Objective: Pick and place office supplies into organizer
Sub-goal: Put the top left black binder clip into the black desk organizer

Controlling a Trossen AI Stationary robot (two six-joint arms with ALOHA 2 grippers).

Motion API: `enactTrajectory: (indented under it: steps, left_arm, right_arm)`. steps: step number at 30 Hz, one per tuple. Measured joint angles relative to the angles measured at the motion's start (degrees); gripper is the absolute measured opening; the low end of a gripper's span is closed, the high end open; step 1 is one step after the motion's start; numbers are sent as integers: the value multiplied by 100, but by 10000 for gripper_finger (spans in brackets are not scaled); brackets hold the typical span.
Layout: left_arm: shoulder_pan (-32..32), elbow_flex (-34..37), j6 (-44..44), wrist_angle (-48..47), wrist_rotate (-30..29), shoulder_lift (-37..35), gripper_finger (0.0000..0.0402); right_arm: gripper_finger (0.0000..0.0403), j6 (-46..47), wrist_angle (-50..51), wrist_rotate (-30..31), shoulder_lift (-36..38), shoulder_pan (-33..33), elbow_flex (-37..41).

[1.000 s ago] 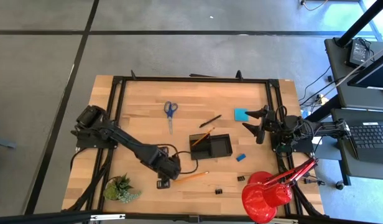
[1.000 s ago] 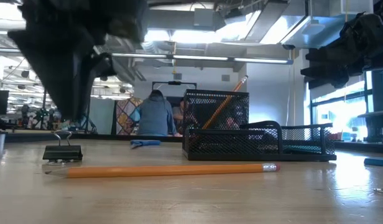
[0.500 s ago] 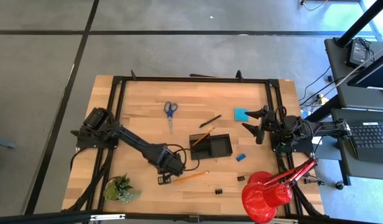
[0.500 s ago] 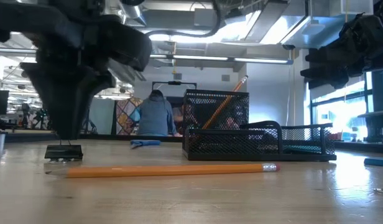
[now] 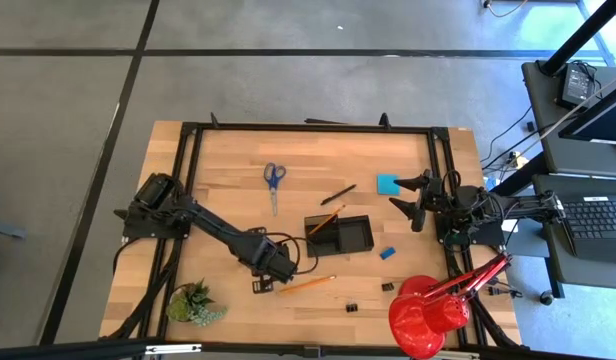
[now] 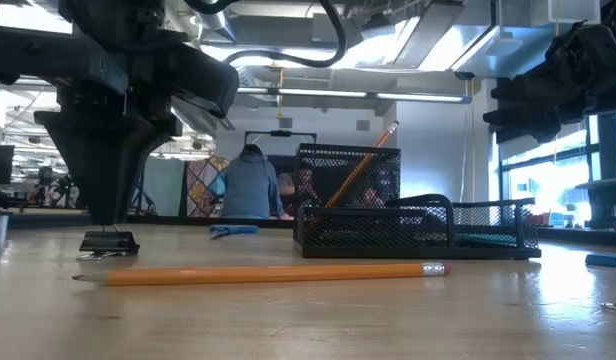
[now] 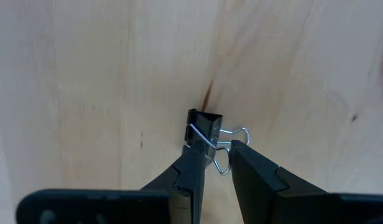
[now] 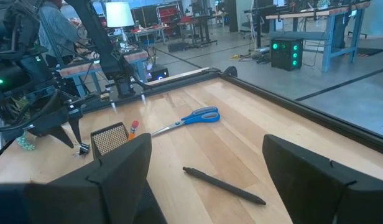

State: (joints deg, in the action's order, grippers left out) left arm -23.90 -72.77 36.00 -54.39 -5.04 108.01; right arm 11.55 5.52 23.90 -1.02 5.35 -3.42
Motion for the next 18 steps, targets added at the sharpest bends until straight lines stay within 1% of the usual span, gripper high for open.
enactTrajectory:
  steps: [10, 18]
  left_arm:
    - [-7, -9, -16, -41, 42, 112, 25]
    - [-65, -75, -69, -127, 24, 199, 19]
  right_arm:
    - [310, 3, 0, 0, 0, 1, 0]
    - [310, 15, 0, -1, 0, 0, 0]
